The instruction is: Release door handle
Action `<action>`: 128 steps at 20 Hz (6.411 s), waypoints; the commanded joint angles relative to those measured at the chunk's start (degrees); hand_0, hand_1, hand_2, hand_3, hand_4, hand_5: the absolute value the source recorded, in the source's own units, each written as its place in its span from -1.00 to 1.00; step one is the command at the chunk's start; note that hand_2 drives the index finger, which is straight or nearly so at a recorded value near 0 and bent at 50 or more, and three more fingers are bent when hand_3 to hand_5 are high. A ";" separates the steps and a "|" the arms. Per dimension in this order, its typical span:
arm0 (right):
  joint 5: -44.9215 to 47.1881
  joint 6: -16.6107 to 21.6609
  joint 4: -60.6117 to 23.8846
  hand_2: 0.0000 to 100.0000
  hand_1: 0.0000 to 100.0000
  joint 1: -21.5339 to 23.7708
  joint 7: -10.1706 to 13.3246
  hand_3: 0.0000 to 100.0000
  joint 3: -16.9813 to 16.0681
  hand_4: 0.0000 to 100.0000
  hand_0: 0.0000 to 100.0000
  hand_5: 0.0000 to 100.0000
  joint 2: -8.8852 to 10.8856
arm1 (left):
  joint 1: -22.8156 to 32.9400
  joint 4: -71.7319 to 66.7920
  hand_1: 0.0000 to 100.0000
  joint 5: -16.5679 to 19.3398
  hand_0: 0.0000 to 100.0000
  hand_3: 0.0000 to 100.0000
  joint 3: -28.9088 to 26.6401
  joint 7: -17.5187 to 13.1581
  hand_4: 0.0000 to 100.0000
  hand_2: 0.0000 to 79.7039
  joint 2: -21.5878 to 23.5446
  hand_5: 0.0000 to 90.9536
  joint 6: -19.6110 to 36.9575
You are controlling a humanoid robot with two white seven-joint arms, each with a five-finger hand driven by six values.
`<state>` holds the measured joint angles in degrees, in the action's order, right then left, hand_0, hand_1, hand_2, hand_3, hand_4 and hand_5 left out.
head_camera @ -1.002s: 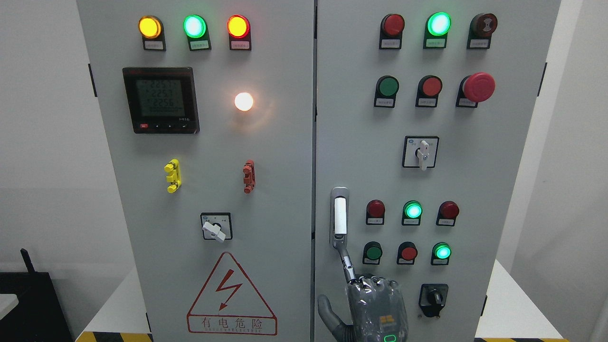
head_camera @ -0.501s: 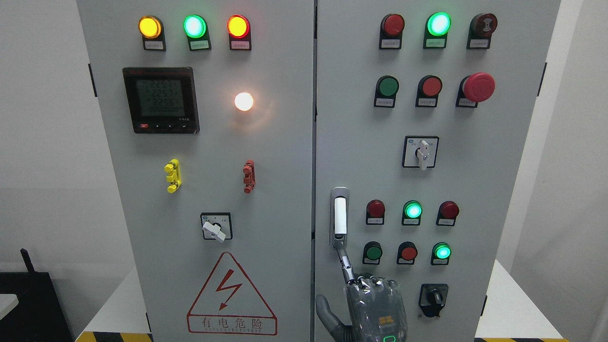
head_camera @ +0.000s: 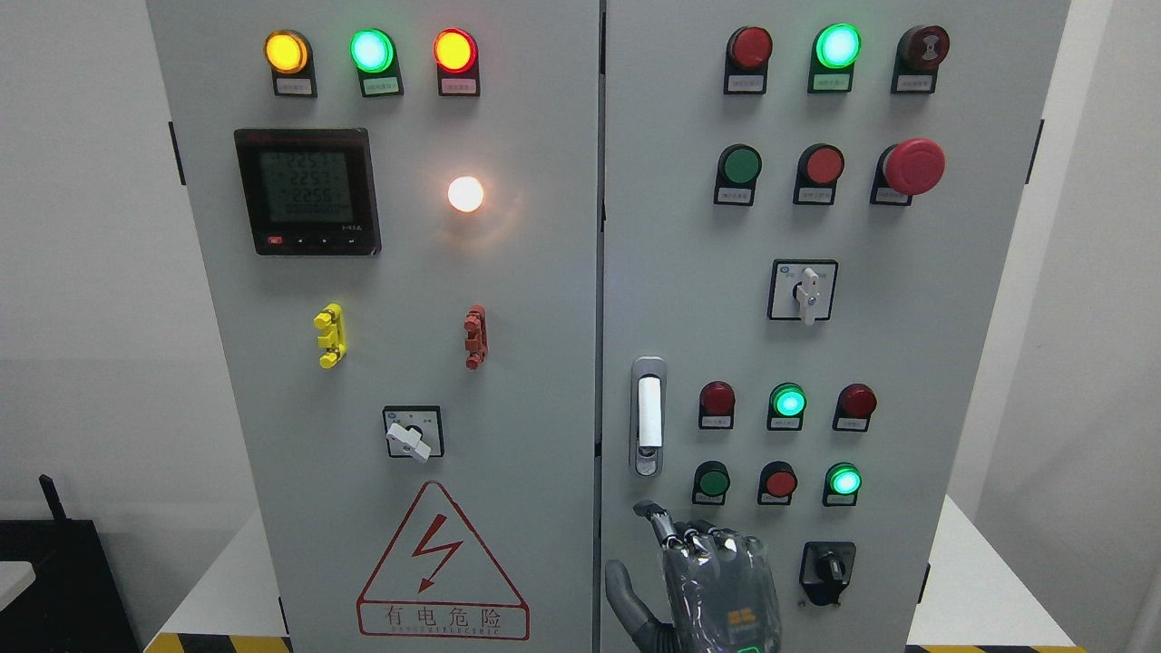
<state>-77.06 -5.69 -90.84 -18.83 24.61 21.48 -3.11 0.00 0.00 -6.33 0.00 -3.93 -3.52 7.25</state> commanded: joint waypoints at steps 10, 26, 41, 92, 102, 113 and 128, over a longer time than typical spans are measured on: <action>3.32 1.99 -2.85 0.94 -0.30 0.64 1.40 1.00 -2.22 1.00 -0.66 1.00 -0.14 | -1.76 0.44 -0.22 0.00 -0.76 -1.00 0.62 -0.03 -1.00 -1.00 0.00 -1.00 -0.04; 3.49 1.73 -4.26 1.00 -0.01 -3.93 -0.27 1.00 -4.16 1.00 -0.72 1.00 -2.51 | -1.76 0.53 -0.22 0.00 -0.76 -1.00 0.62 -0.03 -1.00 -1.00 0.00 -1.00 -0.04; 3.49 1.29 -2.85 1.00 0.08 -9.91 -3.61 1.00 -3.99 1.00 -0.63 0.99 -4.18 | -1.76 0.53 -0.22 0.00 -0.76 -1.00 0.62 -0.03 -1.00 -1.00 0.00 -1.00 -0.04; 3.58 -0.12 -1.27 0.98 0.37 -10.00 -3.17 1.00 -5.13 1.00 -0.26 0.99 -4.62 | -1.76 0.44 -0.22 0.00 -0.76 -1.00 0.62 0.06 -1.00 -1.00 0.00 -1.00 -0.04; 3.58 -0.12 -1.09 0.98 0.36 -9.82 -3.26 1.00 -5.83 1.00 -0.20 0.99 -4.62 | -1.76 0.53 -0.22 0.00 -0.76 -1.00 0.62 -0.03 -1.00 -1.00 0.00 -1.00 -0.04; 3.58 -0.12 -1.27 0.97 0.36 -9.82 -2.99 1.00 -6.18 1.00 -0.19 0.99 -4.62 | -1.76 0.44 -0.22 0.00 -0.76 -1.00 0.62 -0.03 -1.00 -1.00 0.00 -1.00 -0.04; 3.67 -0.12 -1.53 0.98 0.30 -9.56 -2.82 1.00 -6.27 1.00 -0.10 0.99 -4.53 | -1.76 0.53 -0.22 0.00 -0.76 -1.00 0.62 -0.03 -1.00 -1.00 0.00 -1.00 -0.04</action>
<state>-73.42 -5.79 -92.23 -28.53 21.66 15.37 -7.69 0.00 0.00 -6.33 0.00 -4.00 -3.52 7.25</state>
